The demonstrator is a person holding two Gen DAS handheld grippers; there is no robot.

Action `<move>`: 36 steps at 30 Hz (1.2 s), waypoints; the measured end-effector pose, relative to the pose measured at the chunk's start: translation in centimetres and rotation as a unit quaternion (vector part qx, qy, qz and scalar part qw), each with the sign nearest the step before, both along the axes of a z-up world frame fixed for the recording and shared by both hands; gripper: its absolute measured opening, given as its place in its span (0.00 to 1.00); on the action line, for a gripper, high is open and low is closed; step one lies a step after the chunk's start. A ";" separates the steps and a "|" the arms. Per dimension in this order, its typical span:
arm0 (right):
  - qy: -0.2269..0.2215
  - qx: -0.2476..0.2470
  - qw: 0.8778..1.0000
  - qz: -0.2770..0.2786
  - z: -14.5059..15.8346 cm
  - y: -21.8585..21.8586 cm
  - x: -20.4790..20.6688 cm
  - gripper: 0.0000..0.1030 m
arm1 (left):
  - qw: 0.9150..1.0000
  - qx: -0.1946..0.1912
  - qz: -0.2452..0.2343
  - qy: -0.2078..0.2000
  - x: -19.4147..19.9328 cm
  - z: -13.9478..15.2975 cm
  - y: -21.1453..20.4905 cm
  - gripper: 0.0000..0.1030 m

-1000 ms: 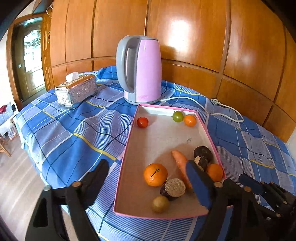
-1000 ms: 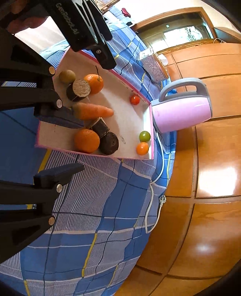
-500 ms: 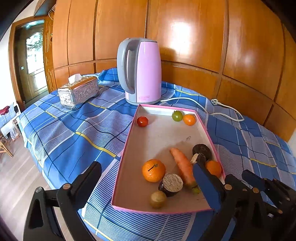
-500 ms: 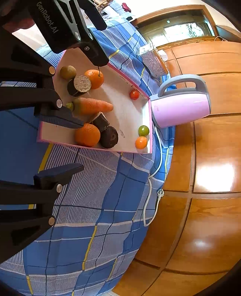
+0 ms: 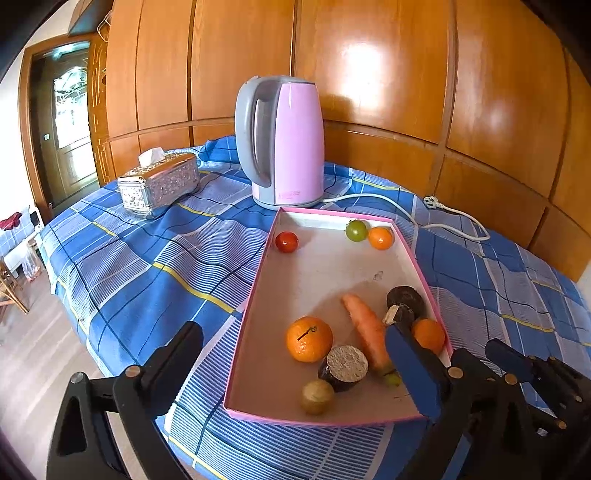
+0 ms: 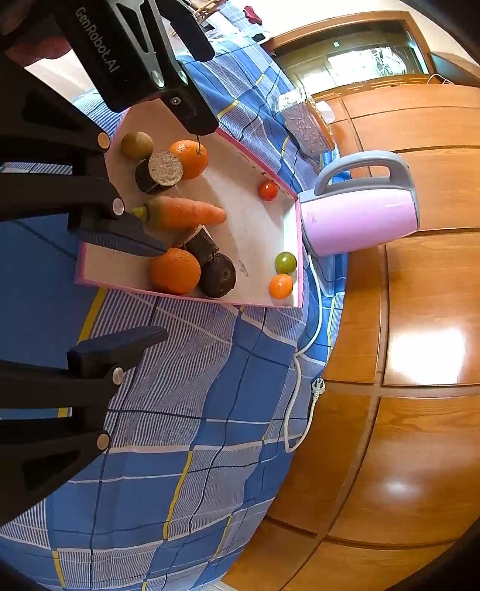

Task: Organize fruits
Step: 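Open both tools and hold them still above the tray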

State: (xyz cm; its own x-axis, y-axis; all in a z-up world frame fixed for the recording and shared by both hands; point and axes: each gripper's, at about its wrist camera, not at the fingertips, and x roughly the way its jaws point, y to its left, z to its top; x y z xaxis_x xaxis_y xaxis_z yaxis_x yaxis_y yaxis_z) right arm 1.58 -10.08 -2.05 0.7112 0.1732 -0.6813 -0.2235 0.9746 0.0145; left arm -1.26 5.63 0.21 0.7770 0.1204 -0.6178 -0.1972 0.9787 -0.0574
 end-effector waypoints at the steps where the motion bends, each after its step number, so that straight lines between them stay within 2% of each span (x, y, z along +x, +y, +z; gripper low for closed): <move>1: 0.000 0.000 1.000 0.000 0.0 0.0 0.0 0.39 | 1.000 0.000 0.000 0.000 -0.1 0.0 0.0 0.96; 36: -0.003 0.000 1.000 0.000 0.0 0.2 -0.2 0.39 | 1.000 0.001 -0.002 0.003 -0.1 -0.1 -0.2 0.97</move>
